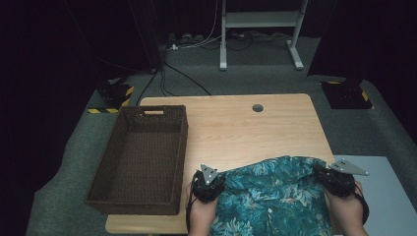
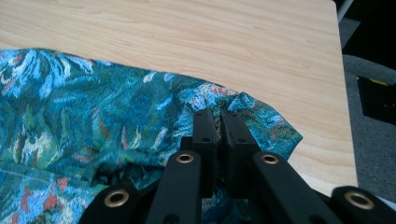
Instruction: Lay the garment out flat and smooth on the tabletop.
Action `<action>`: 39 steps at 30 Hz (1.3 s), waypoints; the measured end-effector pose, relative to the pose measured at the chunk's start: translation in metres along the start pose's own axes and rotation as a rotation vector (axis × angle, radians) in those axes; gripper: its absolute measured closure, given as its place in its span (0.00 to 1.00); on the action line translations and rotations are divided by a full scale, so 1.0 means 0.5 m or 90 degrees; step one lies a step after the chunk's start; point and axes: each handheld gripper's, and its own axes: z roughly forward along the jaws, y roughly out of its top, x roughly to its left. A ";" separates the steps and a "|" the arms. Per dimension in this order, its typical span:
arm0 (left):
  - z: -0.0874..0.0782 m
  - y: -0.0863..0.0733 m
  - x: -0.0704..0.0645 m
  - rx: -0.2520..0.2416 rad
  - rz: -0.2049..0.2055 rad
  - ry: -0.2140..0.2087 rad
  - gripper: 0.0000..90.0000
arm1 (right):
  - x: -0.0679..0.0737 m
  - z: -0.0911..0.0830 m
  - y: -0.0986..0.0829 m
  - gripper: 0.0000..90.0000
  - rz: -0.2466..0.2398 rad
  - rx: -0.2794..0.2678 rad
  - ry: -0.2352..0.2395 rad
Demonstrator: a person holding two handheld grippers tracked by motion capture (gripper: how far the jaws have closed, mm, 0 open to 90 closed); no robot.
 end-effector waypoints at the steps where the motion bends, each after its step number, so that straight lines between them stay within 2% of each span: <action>1: 0.002 -0.004 0.000 0.005 -0.003 0.000 0.65 | 0.000 0.000 -0.003 0.95 0.001 0.002 0.001; 5: 0.010 -0.013 0.002 0.017 -0.018 -0.004 0.63 | 0.003 0.003 -0.011 0.95 0.004 0.006 0.003; 7: 0.014 -0.016 0.000 0.028 -0.014 -0.003 0.67 | 0.004 0.004 -0.012 0.95 0.005 0.006 0.004; 12: 0.018 -0.023 0.001 0.041 -0.001 -0.002 0.98 | 0.004 0.002 -0.012 0.95 0.006 0.004 0.004; 18: 0.014 -0.014 0.006 0.033 -0.002 0.004 0.99 | 0.002 -0.001 -0.012 0.95 0.006 0.001 0.004; 23: 0.003 0.014 0.012 0.010 0.000 0.005 0.99 | 0.001 -0.007 -0.008 0.95 0.007 -0.006 0.003; 30: -0.007 0.075 0.031 -0.024 0.009 0.021 0.99 | -0.003 -0.011 0.014 0.95 0.002 -0.021 0.002; 35: 0.001 0.116 0.052 -0.042 0.003 0.036 0.99 | -0.004 -0.005 0.037 0.95 -0.002 -0.032 0.000; 39: 0.019 0.143 0.066 -0.058 -0.008 0.044 0.99 | -0.004 0.008 0.054 0.95 0.001 -0.044 -0.005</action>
